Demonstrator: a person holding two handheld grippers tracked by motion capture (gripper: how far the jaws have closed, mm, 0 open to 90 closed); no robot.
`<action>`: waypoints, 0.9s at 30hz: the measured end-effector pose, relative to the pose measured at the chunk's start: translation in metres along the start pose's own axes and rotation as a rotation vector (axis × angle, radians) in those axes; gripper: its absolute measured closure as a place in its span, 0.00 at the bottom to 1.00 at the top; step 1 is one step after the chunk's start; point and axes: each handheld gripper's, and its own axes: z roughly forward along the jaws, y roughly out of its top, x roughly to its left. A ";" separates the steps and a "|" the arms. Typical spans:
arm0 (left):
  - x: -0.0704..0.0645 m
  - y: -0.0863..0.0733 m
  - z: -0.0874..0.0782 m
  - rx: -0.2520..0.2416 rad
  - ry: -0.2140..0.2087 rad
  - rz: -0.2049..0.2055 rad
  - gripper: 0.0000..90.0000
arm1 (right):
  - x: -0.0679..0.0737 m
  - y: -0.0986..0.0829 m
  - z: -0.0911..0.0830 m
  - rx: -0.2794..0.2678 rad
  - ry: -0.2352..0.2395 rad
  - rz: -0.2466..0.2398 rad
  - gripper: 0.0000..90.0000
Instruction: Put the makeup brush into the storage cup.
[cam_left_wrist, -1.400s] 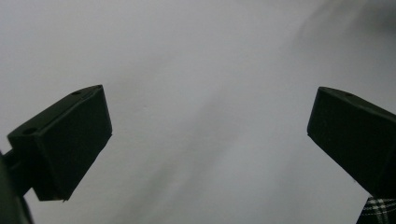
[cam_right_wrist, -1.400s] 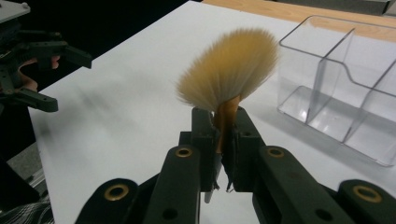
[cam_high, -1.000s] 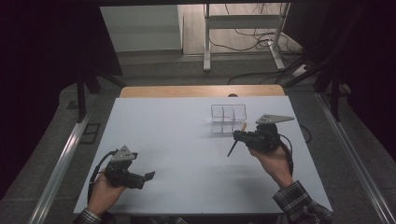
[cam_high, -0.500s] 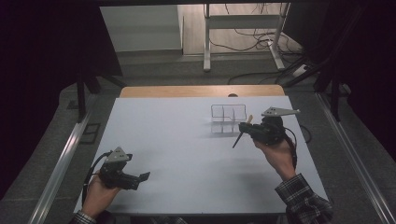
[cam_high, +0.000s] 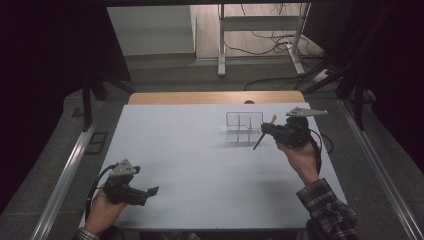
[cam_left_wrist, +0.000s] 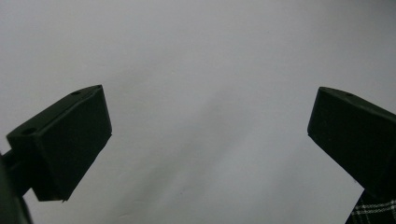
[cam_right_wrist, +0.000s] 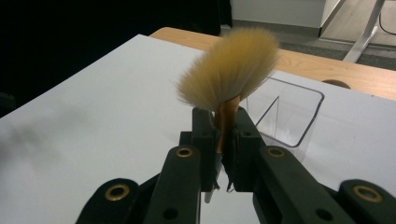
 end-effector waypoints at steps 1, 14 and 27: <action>0.000 0.000 0.000 -0.004 -0.005 -0.003 0.00 | -0.001 0.001 0.000 -0.001 -0.002 0.002 0.92; 0.000 0.000 0.000 -0.008 -0.023 -0.011 0.00 | -0.012 0.018 -0.001 -0.029 -0.027 0.004 0.92; 0.000 0.000 0.000 -0.019 -0.031 -0.024 0.00 | -0.020 0.036 0.001 -0.049 -0.052 -0.001 0.92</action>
